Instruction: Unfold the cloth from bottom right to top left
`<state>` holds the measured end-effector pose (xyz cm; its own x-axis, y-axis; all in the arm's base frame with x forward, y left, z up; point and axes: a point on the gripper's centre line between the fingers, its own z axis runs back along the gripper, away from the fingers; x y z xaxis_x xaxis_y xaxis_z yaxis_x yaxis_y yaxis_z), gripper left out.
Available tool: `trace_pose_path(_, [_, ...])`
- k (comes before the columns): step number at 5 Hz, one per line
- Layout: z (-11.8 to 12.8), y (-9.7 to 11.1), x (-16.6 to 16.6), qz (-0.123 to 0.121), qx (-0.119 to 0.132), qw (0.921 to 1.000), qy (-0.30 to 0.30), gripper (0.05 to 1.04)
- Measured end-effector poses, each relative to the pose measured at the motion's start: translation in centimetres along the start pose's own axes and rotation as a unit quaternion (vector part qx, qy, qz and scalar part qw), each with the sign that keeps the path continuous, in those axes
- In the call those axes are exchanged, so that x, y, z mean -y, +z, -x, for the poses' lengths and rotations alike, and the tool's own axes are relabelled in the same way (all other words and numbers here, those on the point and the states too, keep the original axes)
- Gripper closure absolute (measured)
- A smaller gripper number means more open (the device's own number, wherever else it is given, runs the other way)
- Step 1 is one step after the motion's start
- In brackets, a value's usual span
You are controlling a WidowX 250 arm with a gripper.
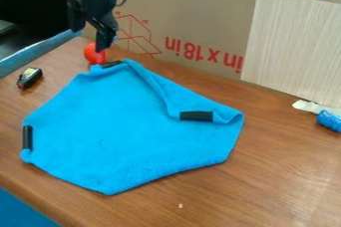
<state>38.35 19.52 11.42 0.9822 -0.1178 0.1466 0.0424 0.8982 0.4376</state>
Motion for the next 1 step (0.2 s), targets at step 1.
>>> trace_pose_path(1, [2.20,3.15,0.29,0.033,0.006,0.9990,-0.029,0.083])
